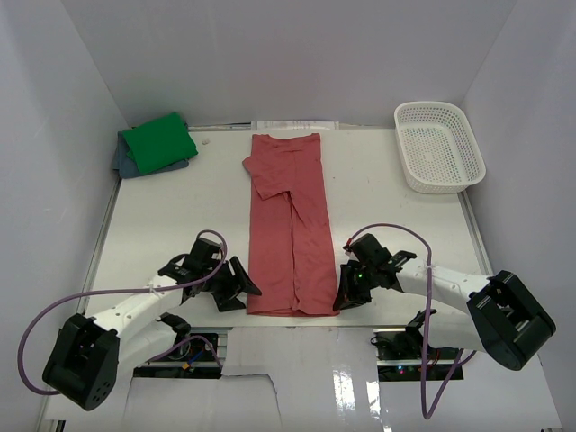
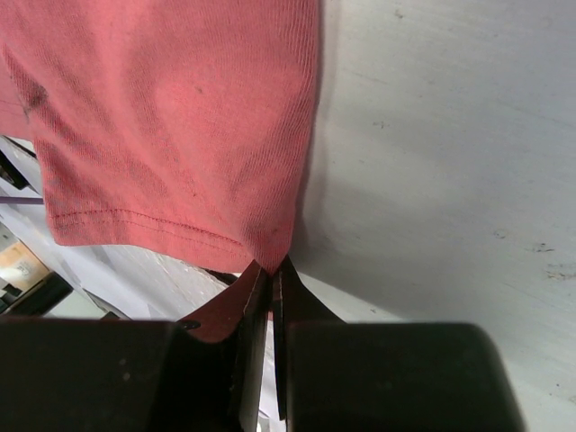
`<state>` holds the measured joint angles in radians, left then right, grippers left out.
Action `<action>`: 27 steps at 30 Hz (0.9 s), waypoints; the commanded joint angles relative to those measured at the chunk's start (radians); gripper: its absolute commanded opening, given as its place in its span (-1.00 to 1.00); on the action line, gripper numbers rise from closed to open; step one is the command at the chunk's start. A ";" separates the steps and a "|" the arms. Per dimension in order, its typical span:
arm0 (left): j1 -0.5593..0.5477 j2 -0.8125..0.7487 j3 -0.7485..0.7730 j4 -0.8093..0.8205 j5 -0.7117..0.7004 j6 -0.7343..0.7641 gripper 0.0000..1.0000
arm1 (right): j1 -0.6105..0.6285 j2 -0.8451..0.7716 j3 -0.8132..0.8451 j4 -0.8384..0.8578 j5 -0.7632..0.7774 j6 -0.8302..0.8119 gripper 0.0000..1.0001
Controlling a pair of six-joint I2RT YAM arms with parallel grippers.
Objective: Fold and stack the t-shirts
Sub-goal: Grab the bottom of the folded rectangular tshirt with both arms
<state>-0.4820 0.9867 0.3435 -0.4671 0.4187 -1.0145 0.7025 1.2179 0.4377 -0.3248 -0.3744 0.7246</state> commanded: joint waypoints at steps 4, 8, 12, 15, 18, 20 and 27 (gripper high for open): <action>-0.006 0.046 -0.066 0.050 -0.097 0.002 0.33 | 0.003 -0.018 0.029 -0.034 0.017 -0.013 -0.83; -0.006 0.069 -0.061 0.058 -0.097 0.020 0.15 | 0.005 -0.018 0.029 -0.031 0.014 -0.013 -0.82; -0.006 0.076 -0.060 0.059 -0.092 0.024 -0.30 | 0.003 -0.014 0.029 -0.031 0.015 -0.013 -0.82; -0.006 0.069 -0.061 0.054 -0.084 0.021 -0.63 | 0.005 -0.011 0.027 -0.030 0.014 -0.016 -0.82; -0.007 0.063 -0.063 0.044 -0.072 0.021 -0.67 | 0.003 -0.012 0.027 -0.031 0.012 -0.017 -0.82; -0.007 0.056 -0.069 0.042 -0.067 0.022 -0.74 | 0.003 -0.012 0.029 -0.031 0.011 -0.019 -0.82; -0.007 0.052 -0.043 0.039 -0.052 0.033 -1.00 | 0.003 -0.018 0.048 -0.037 -0.009 -0.030 -0.85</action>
<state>-0.4866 1.0336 0.3004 -0.3817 0.4007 -1.0096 0.7025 1.2144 0.4419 -0.3428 -0.3759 0.7200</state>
